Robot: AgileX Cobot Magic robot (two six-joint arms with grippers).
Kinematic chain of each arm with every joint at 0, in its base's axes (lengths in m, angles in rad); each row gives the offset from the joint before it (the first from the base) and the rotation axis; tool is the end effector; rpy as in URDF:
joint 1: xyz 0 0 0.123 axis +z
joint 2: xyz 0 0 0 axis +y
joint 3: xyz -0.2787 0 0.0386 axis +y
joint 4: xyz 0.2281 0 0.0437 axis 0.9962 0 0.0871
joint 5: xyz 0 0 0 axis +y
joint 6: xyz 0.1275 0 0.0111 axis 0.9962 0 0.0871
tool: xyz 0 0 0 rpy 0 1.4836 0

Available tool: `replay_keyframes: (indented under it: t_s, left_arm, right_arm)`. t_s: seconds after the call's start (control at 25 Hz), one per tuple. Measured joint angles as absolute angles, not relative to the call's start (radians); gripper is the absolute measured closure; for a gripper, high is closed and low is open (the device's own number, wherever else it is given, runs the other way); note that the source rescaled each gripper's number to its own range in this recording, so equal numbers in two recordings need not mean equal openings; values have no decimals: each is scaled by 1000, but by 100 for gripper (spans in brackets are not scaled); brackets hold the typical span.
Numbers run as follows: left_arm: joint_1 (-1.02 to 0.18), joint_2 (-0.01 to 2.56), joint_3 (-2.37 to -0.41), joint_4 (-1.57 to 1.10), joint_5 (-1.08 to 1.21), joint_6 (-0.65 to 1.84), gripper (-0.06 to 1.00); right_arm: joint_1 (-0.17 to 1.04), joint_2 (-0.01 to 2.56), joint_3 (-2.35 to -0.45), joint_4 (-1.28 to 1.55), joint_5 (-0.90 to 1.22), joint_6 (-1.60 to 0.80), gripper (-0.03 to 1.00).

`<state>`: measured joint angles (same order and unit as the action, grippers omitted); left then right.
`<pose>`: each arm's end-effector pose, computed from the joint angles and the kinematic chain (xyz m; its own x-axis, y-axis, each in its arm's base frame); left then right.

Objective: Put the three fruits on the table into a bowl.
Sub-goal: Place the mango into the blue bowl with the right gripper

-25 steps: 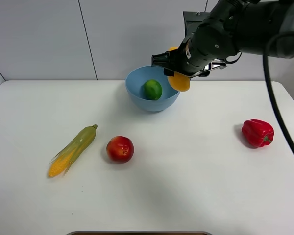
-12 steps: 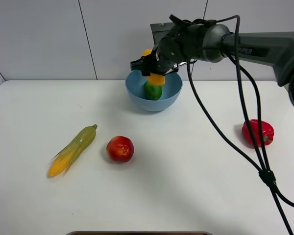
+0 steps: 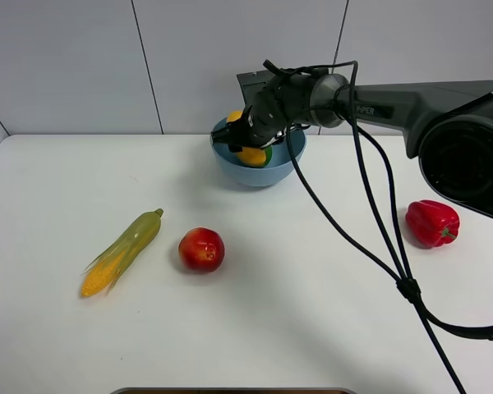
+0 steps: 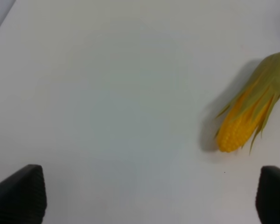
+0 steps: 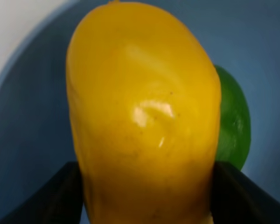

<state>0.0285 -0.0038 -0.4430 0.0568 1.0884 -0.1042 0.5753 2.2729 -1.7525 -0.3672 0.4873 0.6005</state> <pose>0.0165 0.0069 0.2313 -0.5185 -0.0925 -0.8500 -0.1119 0.9929 -0.0398 0.4381 0.2585 0.1371 -0.7498 -0.1696 -0.6395 -0.2552 0.9659 0.0431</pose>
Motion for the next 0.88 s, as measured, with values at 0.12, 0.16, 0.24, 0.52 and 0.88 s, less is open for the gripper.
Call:
replay_keyframes:
  t_s: [0.12, 0.16, 0.24, 0.52, 0.88]
  left_arm:
    - [28, -4, -443, 57, 1088, -104, -6]
    - [28, -4, -443, 57, 1088, -104, -6]
    - [28, -4, -443, 57, 1088, -104, -6]
    - [28, -4, -443, 57, 1088, -104, -6]
    - [28, -4, -443, 57, 1088, -104, -6]
  right_arm:
    - [575, 2280, -1753, -367, 477, 593, 97]
    - [575, 2280, -1753, -367, 472, 589, 97]
    - [575, 2280, -1753, -367, 470, 576, 97]
    - [575, 2280, -1753, -362, 470, 547, 79]
    - [575, 2215, -1753, -363, 489, 542, 22]
